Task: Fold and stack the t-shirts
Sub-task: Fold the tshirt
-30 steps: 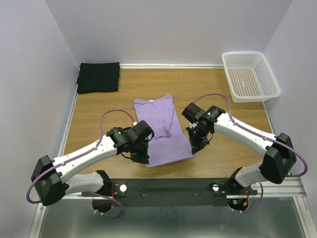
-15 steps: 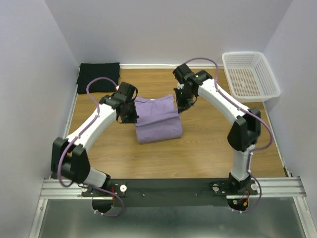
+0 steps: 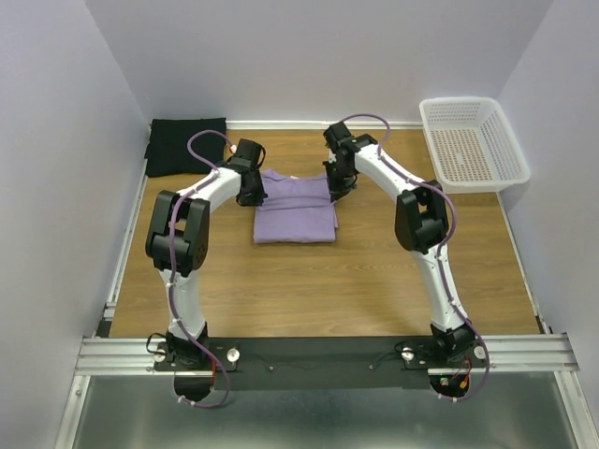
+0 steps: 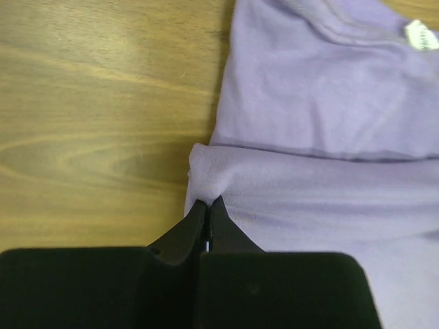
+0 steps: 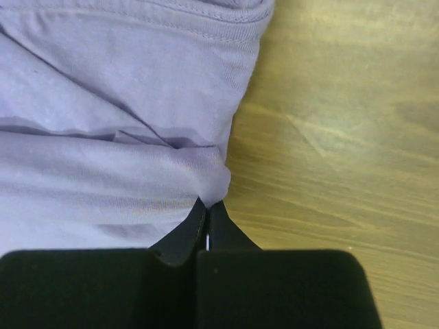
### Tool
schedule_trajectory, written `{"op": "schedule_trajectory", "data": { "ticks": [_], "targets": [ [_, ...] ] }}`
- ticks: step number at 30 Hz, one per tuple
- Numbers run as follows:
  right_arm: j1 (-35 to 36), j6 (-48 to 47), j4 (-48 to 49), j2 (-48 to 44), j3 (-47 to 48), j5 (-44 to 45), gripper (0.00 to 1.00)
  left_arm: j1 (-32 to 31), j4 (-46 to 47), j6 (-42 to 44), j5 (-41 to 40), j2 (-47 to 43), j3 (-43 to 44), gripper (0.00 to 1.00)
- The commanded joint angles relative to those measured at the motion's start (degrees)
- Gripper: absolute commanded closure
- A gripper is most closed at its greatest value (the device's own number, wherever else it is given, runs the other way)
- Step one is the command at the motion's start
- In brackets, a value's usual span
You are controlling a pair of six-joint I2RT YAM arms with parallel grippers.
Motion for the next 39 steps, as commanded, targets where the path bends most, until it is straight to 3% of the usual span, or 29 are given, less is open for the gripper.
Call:
{"op": "schedule_trajectory", "data": {
  "ticks": [1, 5, 9, 14, 18, 21, 22, 23, 24, 28, 34, 39],
  "targets": [
    [-1.8, -3.0, 3.5, -0.5, -1.3, 4.9, 1.00, 2.4, 3.9, 2.3, -5.2, 1.2, -0.2, 1.00],
    [-1.9, -1.9, 6.5, -1.9, -3.9, 5.8, 1.00, 2.5, 6.8, 2.5, -4.8, 0.9, -1.9, 1.00],
    [-1.9, -1.1, 7.8, -3.7, -5.5, 7.0, 0.93, 2.5, 8.7, 2.6, -4.4, -1.2, -3.0, 0.87],
    [-1.9, -1.1, 9.9, -7.1, -7.7, 9.1, 0.92, 2.3, 10.5, 2.8, -4.1, -4.0, -3.7, 0.80],
    [-1.8, -0.9, 10.5, -7.6, -9.4, 9.4, 0.92, 2.3, 11.8, 2.9, -4.2, -5.1, -3.8, 0.82],
    [-1.9, -0.4, 11.6, -7.8, -9.8, 10.0, 0.78, 2.2, 11.9, 3.2, -4.4, -5.0, -3.5, 0.80],
    [-1.9, -0.3, 11.8, -8.3, -10.0, 10.4, 0.65, 2.2, 12.1, 3.4, -4.2, -4.9, -3.4, 0.78],
    [-1.9, -0.3, 12.2, -8.5, -10.1, 10.9, 0.59, 2.2, 12.1, 3.4, -4.4, -5.0, -3.5, 0.73],
    [-1.9, -0.3, 12.3, -9.5, -10.0, 11.2, 0.50, 2.2, 12.0, 3.5, -4.4, -5.8, -3.6, 0.61],
    [-1.9, -1.5, 12.6, -12.3, -11.0, 11.6, 0.41, 1.9, 11.9, 3.3, -3.9, -10.9, -4.6, 0.36],
    [-0.4, -2.5, 15.8, -21.3, -20.5, 7.3, 0.40, -3.1, 10.4, 2.3, -6.4, -20.3, -9.9, 0.37],
    [1.8, 0.9, 22.6, -28.4, -31.3, -0.5, 0.40, -7.9, 11.7, -0.3, -5.4, -21.7, -16.6, 0.48]
  ]
}}
